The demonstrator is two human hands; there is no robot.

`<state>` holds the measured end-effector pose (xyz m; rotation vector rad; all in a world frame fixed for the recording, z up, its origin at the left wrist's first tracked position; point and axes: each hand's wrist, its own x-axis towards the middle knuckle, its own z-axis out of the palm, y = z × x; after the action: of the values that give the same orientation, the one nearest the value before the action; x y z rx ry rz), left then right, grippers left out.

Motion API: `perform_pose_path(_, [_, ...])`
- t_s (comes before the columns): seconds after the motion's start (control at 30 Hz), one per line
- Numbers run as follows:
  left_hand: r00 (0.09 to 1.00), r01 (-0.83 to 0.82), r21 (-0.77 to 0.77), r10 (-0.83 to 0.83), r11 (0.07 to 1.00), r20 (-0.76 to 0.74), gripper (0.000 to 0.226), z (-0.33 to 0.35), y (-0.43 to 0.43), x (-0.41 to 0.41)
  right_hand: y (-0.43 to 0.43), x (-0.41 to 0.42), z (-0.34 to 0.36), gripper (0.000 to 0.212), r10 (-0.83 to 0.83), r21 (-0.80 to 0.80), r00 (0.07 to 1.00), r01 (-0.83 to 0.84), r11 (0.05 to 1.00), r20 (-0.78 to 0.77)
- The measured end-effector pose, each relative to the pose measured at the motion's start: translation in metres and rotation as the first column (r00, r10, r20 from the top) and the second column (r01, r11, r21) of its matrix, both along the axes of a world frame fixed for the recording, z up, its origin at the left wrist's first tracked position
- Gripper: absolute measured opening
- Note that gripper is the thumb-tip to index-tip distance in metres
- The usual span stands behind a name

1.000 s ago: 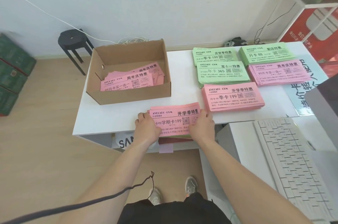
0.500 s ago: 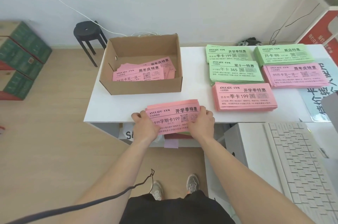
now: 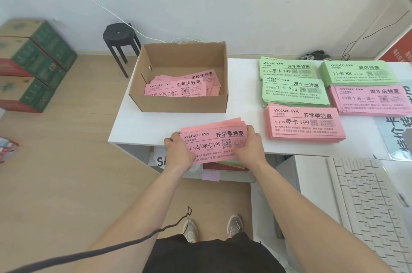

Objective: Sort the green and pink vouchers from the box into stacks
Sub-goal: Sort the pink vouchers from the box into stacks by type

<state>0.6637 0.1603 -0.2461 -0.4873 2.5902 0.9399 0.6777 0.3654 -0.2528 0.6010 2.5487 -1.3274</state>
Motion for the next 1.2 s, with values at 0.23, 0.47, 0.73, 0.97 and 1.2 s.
perform_pose_path(0.23, [0.990,-0.133,0.142,0.138,0.981,-0.026,0.088,0.017,-0.011,-0.012,-0.003,-0.003,0.010,0.076,-0.078,-0.158,0.991,0.060,0.986,-0.109])
perform_pose_path(0.47, [0.963,-0.106,0.286,0.170,0.952,-0.207,0.045,0.024,-0.028,-0.035,-0.008,-0.036,0.011,0.039,-0.079,-0.267,0.965,0.009,0.964,-0.251])
perform_pose_path(0.73, [0.973,-0.121,0.400,0.189,0.908,-0.135,0.057,-0.015,-0.029,-0.036,-0.019,-0.037,-0.023,0.042,-0.155,-0.392,0.966,0.063,0.918,-0.208])
perform_pose_path(0.97, [0.939,-0.174,0.393,0.272,0.903,-0.209,0.048,-0.025,-0.019,-0.045,-0.035,-0.039,-0.022,0.041,-0.289,-0.421,0.928,0.171,0.891,-0.234])
perform_pose_path(1.2, [0.973,0.031,0.219,0.020,0.975,-0.229,0.049,0.002,-0.018,-0.040,-0.021,-0.033,0.004,0.045,-0.248,-0.387,0.946,0.153,0.909,-0.210])
